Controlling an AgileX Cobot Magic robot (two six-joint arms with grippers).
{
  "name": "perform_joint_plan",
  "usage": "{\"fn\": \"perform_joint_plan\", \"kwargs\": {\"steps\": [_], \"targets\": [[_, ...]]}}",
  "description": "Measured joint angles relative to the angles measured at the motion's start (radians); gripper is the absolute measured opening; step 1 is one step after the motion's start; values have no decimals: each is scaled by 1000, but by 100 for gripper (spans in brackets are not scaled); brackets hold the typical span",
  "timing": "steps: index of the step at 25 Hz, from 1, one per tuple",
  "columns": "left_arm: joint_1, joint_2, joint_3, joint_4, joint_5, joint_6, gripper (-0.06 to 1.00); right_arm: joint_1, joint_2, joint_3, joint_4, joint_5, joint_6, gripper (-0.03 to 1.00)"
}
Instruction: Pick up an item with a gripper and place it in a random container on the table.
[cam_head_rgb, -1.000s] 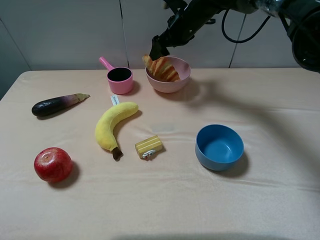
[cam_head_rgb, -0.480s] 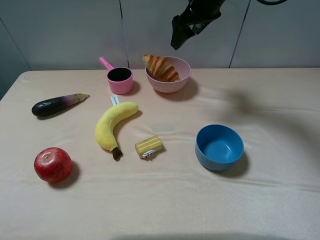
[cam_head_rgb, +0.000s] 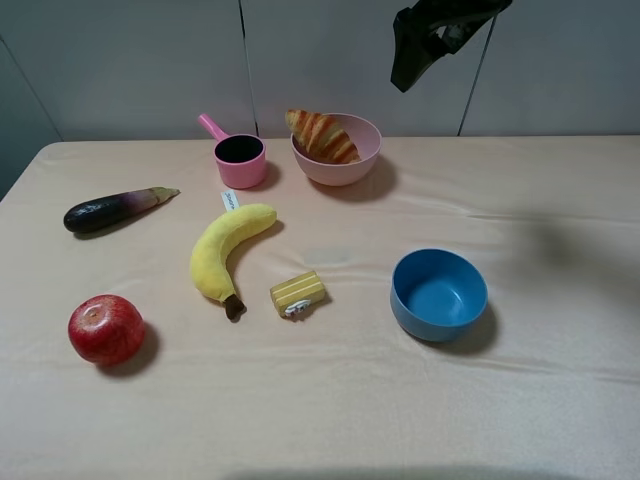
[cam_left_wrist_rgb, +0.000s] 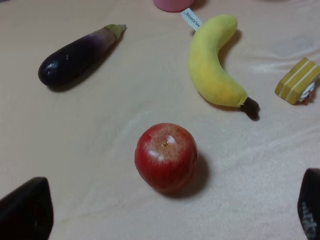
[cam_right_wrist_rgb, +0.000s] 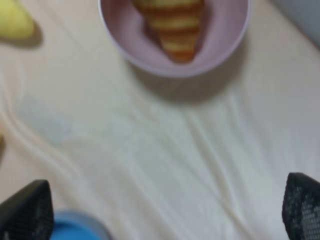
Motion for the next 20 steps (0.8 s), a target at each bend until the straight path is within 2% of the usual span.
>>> {"fn": "perform_joint_plan", "kwargs": {"steps": [5, 11, 20], "targets": [[0, 0, 0, 0, 0, 0, 99, -5, -129, 174, -77, 0, 83, 69], [0, 0, 0, 0, 0, 0, 99, -44, -288, 374, -80, 1, 160, 69], [0, 0, 0, 0, 0, 0, 99, -155, -594, 689, -82, 1, 216, 69]]}}
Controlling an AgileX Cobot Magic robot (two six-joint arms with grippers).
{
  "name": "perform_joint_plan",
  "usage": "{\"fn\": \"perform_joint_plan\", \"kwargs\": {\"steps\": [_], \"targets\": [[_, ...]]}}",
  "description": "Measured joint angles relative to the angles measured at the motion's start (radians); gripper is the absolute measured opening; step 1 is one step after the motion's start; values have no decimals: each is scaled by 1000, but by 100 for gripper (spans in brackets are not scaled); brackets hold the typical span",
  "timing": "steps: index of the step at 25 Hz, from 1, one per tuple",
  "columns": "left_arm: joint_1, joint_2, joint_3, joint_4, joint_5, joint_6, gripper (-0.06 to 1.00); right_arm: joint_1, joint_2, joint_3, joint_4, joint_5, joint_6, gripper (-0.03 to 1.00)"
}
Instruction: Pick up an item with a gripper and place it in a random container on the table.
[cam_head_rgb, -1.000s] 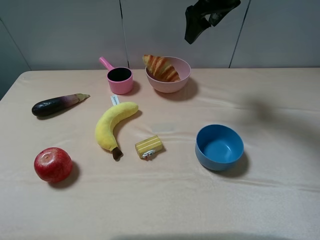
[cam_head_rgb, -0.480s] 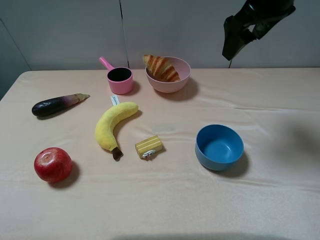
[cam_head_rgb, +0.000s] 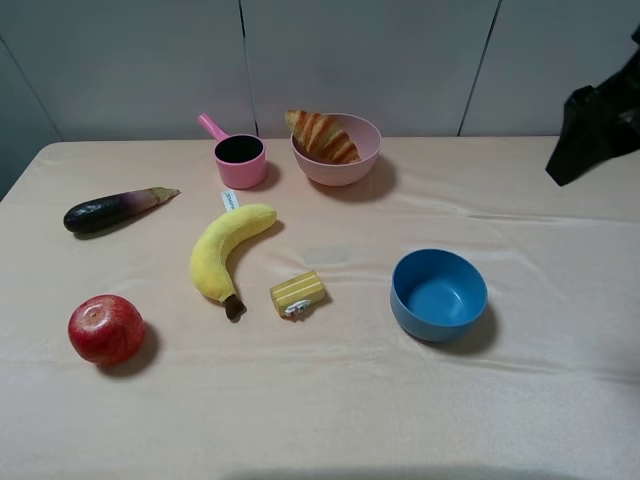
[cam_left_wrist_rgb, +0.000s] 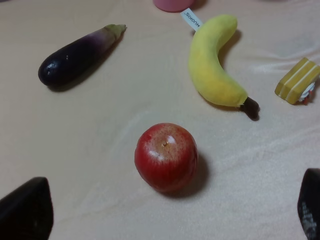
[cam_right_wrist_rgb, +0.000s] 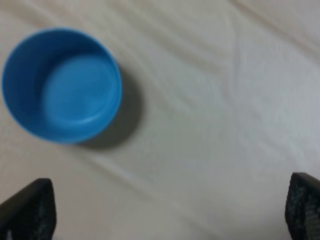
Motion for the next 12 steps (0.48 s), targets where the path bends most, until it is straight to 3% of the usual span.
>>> {"fn": "perform_joint_plan", "kwargs": {"steps": [12], "targets": [[0, 0, 0, 0, 0, 0, 99, -156, -390, 295, 23, -5, 64, 69]]}}
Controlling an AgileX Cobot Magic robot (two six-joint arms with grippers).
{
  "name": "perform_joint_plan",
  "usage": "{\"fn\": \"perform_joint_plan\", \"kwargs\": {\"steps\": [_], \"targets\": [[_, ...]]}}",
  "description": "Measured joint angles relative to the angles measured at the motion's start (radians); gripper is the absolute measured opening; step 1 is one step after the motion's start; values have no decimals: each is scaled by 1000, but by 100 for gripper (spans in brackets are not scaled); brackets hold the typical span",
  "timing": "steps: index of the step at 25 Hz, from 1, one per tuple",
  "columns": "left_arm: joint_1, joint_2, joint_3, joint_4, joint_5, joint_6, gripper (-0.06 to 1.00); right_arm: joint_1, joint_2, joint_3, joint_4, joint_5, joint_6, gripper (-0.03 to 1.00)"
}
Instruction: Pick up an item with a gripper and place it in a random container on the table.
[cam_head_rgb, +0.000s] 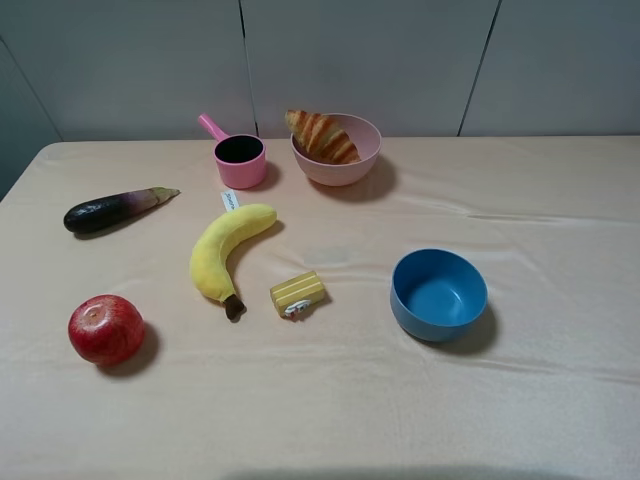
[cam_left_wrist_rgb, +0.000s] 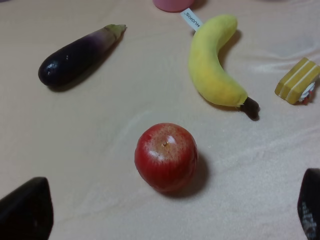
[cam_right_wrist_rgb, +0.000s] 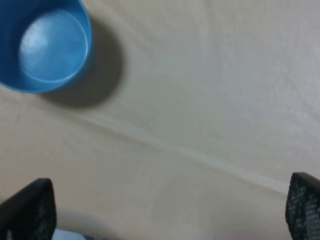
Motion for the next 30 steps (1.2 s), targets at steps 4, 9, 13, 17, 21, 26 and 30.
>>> {"fn": "perform_joint_plan", "kwargs": {"steps": [4, 9, 13, 17, 21, 26, 30], "targets": [[0, 0, 0, 0, 0, 0, 99, -14, -132, 89, 17, -35, 2, 69], [0, 0, 0, 0, 0, 0, 99, -14, -313, 206, 37, -100, 2, 69], [0, 0, 0, 0, 0, 0, 99, -14, -465, 284, 59, -163, 2, 69], [0, 0, 0, 0, 0, 0, 99, -14, -587, 342, 85, -182, 2, 69], [0, 0, 0, 0, 0, 0, 99, -14, -687, 359, 95, -178, -4, 69], [0, 0, 0, 0, 0, 0, 99, -14, -852, 359, 95, -178, -5, 69], [0, 0, 0, 0, 0, 0, 99, -14, -896, 359, 96, -178, -19, 69]]}}
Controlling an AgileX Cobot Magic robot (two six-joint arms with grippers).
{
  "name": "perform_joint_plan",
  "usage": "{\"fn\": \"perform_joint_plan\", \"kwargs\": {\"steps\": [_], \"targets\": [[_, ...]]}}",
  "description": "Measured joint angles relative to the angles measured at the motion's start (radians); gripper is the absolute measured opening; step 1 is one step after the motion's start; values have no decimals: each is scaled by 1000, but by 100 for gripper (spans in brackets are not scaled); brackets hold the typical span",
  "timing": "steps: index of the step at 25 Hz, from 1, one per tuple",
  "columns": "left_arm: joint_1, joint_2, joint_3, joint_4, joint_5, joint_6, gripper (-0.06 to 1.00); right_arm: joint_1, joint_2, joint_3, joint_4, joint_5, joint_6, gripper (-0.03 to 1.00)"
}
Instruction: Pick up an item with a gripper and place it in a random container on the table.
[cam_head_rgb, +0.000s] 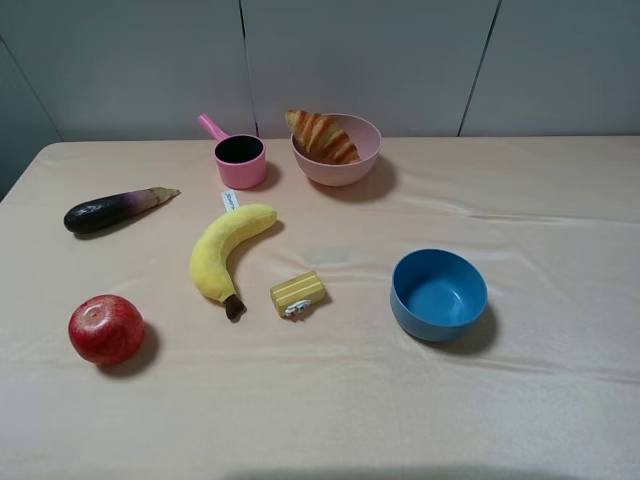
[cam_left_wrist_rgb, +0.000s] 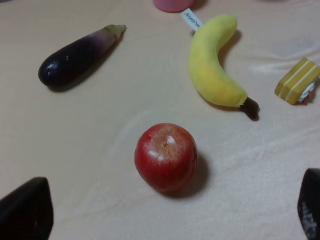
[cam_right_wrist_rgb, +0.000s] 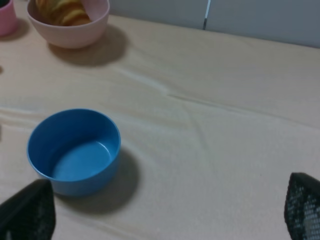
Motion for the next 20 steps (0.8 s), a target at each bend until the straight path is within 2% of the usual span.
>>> {"fn": "perform_joint_plan", "kwargs": {"steps": [20], "targets": [[0, 0, 0, 0, 0, 0, 99, 0, -2, 0, 7, 1, 3, 69]]}}
